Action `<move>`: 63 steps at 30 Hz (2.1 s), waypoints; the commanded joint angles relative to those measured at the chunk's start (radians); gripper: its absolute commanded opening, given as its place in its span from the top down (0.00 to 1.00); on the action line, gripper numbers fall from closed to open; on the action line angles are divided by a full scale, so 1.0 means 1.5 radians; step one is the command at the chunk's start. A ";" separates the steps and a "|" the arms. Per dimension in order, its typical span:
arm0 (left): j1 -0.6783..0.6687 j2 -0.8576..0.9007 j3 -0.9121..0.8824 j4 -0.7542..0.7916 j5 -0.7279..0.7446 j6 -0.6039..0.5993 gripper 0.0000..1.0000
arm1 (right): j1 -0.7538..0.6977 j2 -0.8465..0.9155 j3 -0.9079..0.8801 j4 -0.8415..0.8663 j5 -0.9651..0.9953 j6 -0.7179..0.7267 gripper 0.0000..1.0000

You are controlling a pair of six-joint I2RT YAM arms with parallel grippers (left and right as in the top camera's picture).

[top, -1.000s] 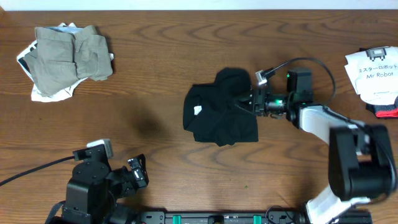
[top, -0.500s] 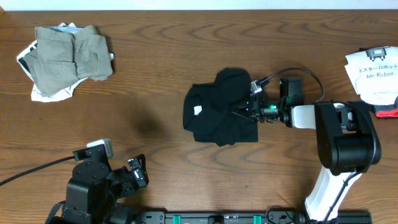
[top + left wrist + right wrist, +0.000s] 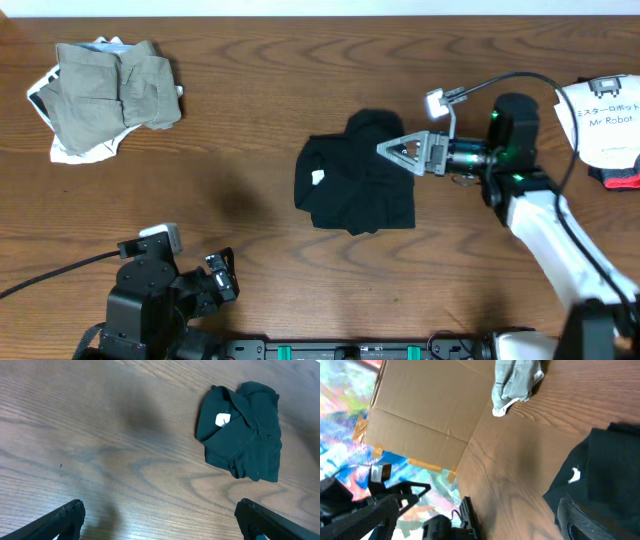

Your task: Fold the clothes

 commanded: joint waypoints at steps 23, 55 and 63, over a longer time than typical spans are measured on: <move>0.003 0.001 0.001 -0.001 -0.005 -0.006 0.02 | -0.078 -0.225 0.257 -0.736 0.872 -0.173 0.01; 0.003 0.001 0.001 -0.001 -0.005 -0.006 0.02 | -0.159 -0.043 0.257 -0.790 0.847 -0.171 0.01; 0.003 0.001 0.001 -0.001 -0.005 -0.006 0.02 | -0.159 -0.043 0.257 -0.790 0.847 -0.171 0.01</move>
